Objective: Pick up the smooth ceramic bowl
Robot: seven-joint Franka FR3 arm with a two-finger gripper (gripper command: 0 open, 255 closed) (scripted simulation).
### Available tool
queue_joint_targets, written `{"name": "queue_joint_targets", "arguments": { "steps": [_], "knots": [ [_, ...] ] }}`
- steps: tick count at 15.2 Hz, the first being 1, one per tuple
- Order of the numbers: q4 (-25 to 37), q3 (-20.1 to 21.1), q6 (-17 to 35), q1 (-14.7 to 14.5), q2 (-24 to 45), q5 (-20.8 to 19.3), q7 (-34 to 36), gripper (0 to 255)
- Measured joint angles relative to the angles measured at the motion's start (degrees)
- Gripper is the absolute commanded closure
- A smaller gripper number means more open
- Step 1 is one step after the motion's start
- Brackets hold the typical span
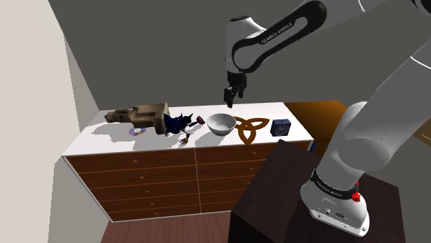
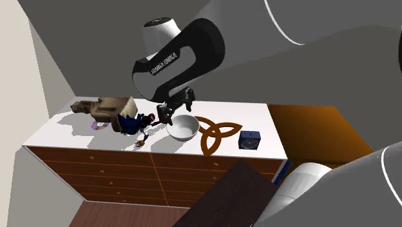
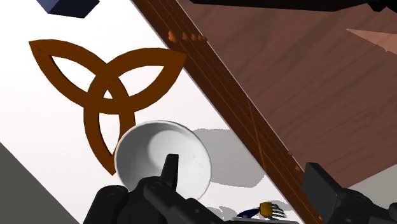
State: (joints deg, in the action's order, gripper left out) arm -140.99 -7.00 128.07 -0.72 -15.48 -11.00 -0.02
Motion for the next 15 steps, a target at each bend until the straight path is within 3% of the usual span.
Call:
{"name": "queue_joint_targets", "arguments": {
  "steps": [10, 15],
  "knots": [
    [7.15, -1.40, 16.00, 0.58, 22.35, 1.70, -3.65, 0],
    [14.38, -0.86, 20.73, 1.58, 33.96, 3.52, -6.01, 0]
  ]
}}
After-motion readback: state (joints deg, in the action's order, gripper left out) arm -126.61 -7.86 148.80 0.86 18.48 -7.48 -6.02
